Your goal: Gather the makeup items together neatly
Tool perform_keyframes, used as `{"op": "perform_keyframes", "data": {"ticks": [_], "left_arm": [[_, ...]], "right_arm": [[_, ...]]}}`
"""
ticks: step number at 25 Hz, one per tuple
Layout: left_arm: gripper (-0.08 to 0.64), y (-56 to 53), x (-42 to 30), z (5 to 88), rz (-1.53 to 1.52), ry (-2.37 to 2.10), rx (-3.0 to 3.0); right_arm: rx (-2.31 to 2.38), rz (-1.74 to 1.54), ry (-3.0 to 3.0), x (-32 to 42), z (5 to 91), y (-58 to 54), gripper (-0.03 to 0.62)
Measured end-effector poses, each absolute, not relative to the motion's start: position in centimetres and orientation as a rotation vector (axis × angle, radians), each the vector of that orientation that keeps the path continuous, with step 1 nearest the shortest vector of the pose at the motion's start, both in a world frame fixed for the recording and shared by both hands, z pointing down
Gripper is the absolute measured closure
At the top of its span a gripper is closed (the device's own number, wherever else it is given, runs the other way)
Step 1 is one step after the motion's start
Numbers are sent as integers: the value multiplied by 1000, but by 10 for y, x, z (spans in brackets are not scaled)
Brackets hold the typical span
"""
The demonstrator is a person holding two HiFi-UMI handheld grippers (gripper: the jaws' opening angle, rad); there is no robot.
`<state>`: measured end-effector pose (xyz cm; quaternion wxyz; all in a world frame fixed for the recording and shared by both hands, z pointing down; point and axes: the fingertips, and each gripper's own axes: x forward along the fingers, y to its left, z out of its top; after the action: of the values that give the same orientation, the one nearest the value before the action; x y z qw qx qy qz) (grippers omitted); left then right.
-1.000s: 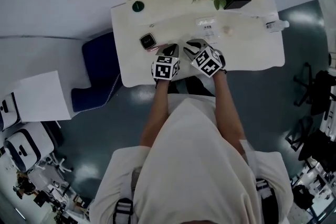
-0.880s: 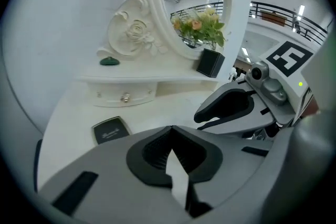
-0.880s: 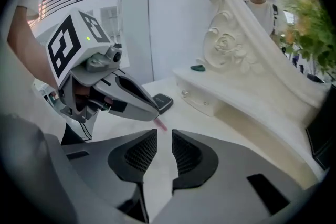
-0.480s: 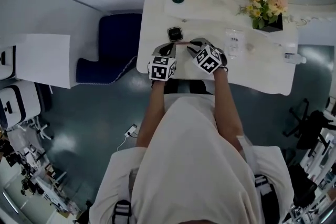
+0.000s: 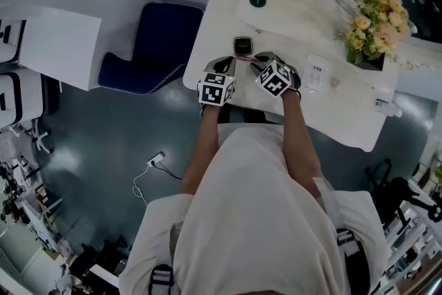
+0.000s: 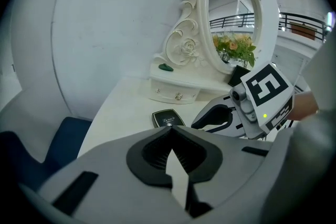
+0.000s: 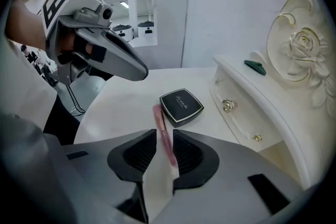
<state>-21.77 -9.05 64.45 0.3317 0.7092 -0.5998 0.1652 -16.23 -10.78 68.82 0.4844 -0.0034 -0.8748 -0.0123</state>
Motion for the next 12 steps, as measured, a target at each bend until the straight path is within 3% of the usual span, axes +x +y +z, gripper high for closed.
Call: {"op": "perform_keyframes", "data": {"ticks": [12], "left_arm": [[546,-86,-232,645,403,-1621,1769]], "right_arm": [[-124,-12,-2092,-167,696,-103,517]]}}
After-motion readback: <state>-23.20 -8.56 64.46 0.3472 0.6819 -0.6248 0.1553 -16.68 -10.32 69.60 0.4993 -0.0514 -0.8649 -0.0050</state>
